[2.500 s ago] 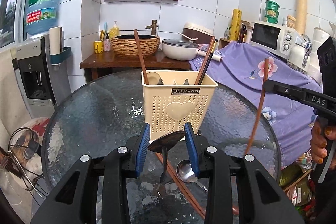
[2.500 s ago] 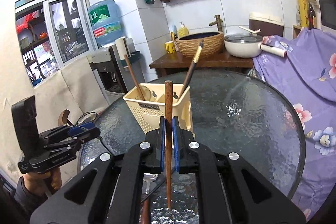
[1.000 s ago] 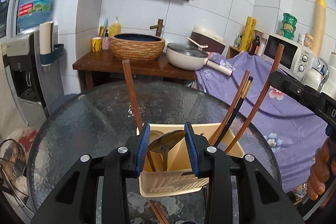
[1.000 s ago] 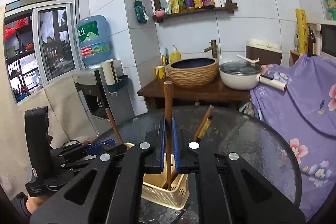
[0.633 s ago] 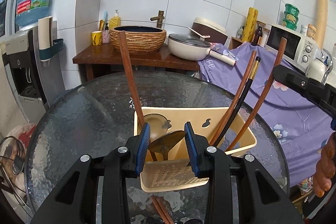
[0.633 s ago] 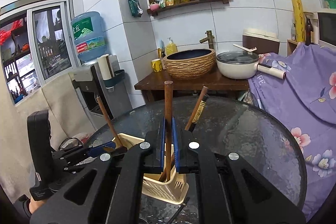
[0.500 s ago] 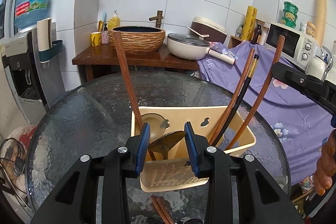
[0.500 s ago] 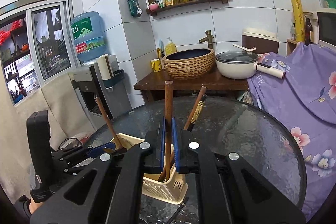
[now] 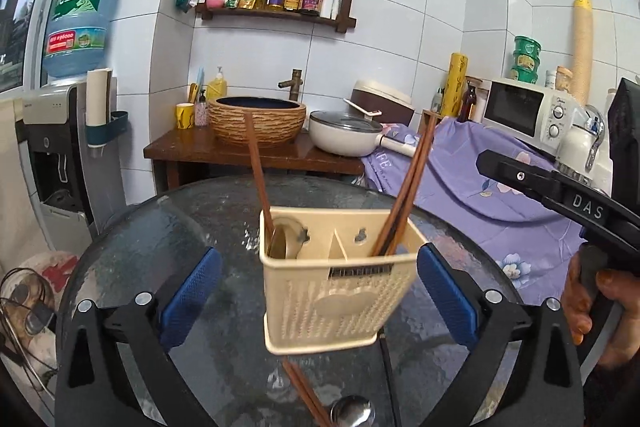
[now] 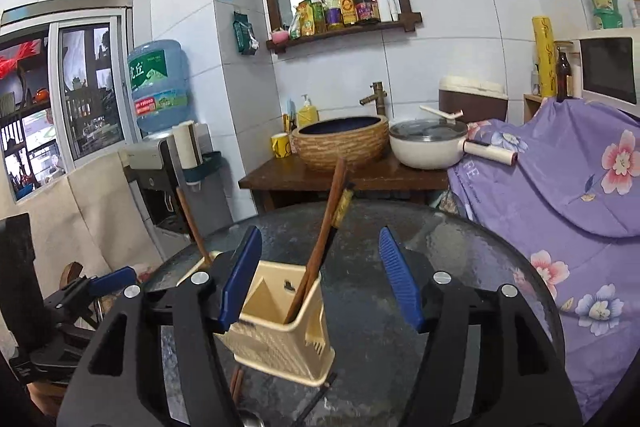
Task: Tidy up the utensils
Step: 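Withdraw both tools from the holder back toward the table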
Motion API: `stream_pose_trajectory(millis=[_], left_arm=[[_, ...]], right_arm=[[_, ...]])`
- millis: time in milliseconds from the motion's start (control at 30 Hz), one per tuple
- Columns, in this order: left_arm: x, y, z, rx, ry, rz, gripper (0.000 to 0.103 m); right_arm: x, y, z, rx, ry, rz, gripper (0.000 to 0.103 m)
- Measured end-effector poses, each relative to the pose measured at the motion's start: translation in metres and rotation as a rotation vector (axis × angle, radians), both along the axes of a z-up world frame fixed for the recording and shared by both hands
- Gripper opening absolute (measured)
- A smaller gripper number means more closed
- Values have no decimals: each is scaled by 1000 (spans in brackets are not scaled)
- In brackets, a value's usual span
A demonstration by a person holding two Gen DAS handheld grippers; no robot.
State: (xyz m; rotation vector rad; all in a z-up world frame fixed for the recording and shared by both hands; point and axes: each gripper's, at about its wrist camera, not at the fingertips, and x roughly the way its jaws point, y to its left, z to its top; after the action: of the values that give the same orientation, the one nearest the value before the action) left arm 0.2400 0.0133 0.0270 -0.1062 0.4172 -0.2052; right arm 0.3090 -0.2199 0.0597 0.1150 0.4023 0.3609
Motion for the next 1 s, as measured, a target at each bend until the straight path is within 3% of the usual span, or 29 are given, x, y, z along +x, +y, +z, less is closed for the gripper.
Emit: stream_pose_trajectory(millis=[133,400,633,767,867,1000], left_arm=[[-9,5,-26,29,94,37,96],[-19,23,-77,-10,261,93,96],[-36,32,-93,-8,290,126,96],[-42,37,-101,-24,316,136,95],[-44,37,-107,-12,331,139,94],[-44,36,-111,15,345,141,84]], right_arm=[[-12,8,-30,-41,96,54,62],[-20,30,-88,-112,244,99,62],[-22,40,-127,-169,341,106,62],[-21,37,-142,-148,387,103,62],[-28,41,-147,-147,388,146,61],[-39,59,-150,-190,379,247,60]])
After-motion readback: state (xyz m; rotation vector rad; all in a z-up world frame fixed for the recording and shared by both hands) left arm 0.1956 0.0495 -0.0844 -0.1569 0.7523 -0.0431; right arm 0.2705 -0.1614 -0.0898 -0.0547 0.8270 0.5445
